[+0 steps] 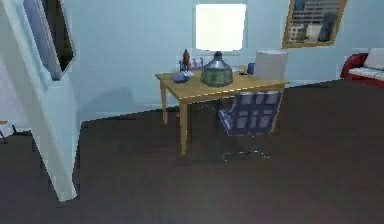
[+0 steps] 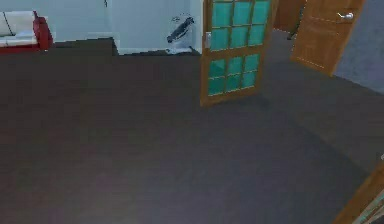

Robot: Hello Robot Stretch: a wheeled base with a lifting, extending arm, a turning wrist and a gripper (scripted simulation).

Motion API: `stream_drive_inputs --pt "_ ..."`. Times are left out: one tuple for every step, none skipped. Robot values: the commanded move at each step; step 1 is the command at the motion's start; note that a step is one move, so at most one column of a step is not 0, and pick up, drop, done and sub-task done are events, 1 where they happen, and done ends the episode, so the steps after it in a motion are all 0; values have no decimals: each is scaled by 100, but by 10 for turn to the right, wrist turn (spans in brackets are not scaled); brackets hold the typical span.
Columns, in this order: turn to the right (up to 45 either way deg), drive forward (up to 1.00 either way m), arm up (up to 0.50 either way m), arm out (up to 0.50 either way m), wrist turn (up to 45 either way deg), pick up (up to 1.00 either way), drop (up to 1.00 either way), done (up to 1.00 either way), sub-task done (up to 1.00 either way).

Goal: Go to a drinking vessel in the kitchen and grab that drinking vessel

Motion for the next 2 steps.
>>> stream_drive_inputs --pt "-390 0 0 0 0 0 0 0 0" --pt "0 40 0 0 0 0 0 0 0"
